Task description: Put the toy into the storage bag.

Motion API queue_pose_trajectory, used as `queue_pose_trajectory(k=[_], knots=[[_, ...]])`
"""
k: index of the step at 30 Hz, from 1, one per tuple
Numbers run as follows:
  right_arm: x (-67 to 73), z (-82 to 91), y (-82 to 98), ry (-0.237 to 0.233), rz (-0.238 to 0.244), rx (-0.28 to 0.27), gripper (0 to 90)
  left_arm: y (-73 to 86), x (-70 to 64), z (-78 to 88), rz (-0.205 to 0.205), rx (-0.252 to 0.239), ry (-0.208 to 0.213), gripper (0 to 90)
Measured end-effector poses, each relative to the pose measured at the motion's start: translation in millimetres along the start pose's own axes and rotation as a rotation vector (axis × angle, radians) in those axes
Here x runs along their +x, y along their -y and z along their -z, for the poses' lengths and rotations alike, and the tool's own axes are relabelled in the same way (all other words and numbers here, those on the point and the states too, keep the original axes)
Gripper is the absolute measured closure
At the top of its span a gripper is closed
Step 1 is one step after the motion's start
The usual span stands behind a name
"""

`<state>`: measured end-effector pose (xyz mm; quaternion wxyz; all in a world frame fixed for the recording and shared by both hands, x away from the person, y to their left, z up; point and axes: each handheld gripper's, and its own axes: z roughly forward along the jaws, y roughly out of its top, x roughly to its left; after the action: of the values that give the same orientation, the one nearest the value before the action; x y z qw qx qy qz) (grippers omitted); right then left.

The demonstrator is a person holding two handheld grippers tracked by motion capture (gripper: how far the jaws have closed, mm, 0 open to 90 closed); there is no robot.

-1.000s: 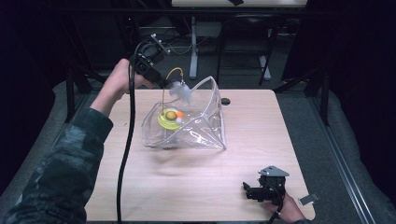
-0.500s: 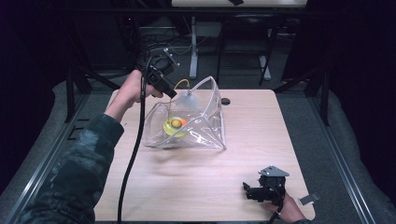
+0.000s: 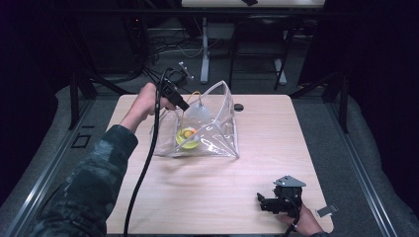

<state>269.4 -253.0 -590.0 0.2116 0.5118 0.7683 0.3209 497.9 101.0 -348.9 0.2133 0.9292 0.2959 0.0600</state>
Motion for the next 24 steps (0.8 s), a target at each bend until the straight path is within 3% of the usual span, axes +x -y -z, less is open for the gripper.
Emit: queue_pose_trajectory(k=[14,20,24], knots=[[-0.1,0.1,0.0,0.005,0.003,0.002,0.0,7.8,2.2,-23.4,0.022,0.045,0.021,87.1],[-0.1,0.1,0.0,0.002,0.002,0.001,0.0,10.0,3.0,-23.6,0.037,0.035,0.028,86.4],[-0.1,0.0,0.0,0.004,0.002,0.001,0.0,12.0,3.0,-19.2,0.037,0.026,0.039,76.0]])
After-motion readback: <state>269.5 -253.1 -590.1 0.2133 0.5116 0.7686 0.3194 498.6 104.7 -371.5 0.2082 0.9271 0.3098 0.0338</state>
